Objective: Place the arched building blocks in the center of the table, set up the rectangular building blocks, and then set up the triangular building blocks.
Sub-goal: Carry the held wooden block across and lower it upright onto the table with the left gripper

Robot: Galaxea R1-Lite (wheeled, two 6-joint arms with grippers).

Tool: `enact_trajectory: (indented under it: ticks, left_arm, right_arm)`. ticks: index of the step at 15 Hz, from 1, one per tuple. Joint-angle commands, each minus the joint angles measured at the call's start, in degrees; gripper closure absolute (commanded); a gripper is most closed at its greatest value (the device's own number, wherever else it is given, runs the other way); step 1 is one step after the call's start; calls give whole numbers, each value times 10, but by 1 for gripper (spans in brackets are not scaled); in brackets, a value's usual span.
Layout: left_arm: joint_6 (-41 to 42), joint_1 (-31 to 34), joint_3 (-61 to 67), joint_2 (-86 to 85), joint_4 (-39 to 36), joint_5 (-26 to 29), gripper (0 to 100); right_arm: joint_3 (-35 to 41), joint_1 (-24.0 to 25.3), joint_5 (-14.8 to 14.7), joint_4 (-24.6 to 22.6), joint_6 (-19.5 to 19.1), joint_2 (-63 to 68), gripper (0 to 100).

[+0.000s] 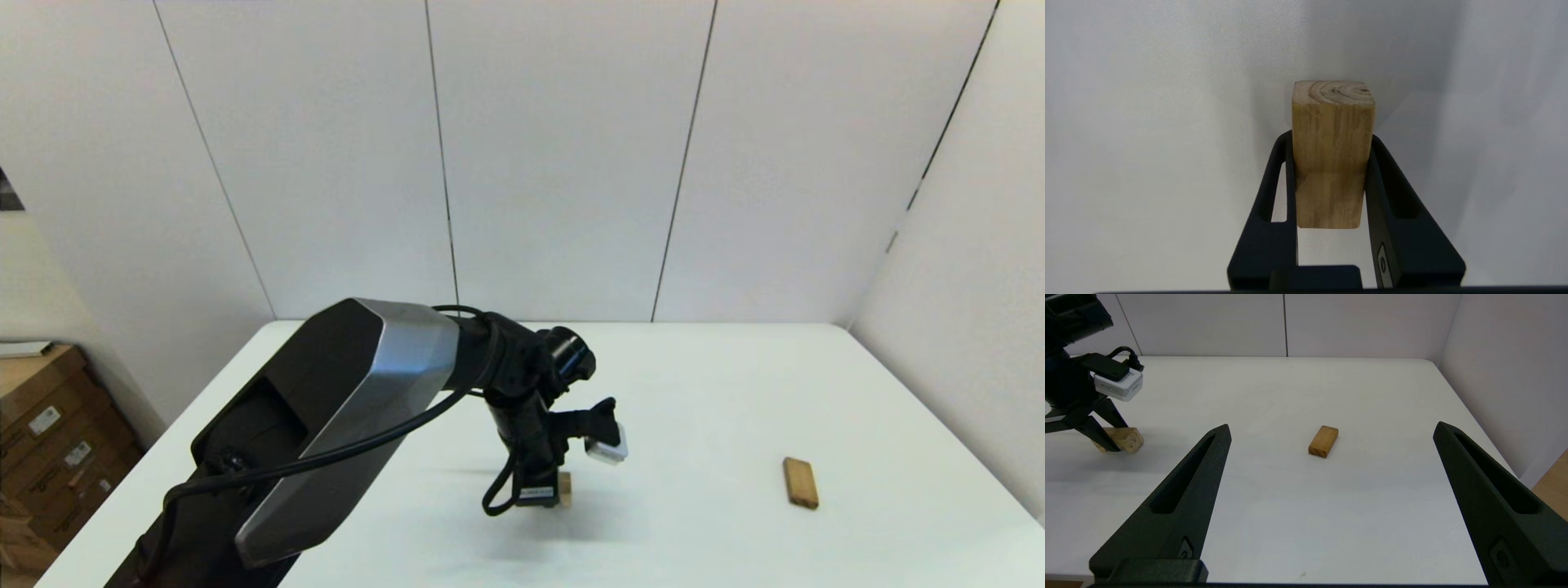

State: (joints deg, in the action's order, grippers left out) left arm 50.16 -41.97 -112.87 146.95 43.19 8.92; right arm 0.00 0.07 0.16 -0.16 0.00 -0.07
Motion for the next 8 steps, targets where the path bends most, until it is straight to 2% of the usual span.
enact_trajectory:
  ticks: [1, 8]
  left_arm:
    - [3, 0, 0, 1, 2, 1, 0]
    - [4, 4, 0, -31, 11, 1, 0]
  right_arm:
    - [1, 0, 0, 0, 0, 0, 0]
    - [1, 0, 0, 0, 0, 0, 0]
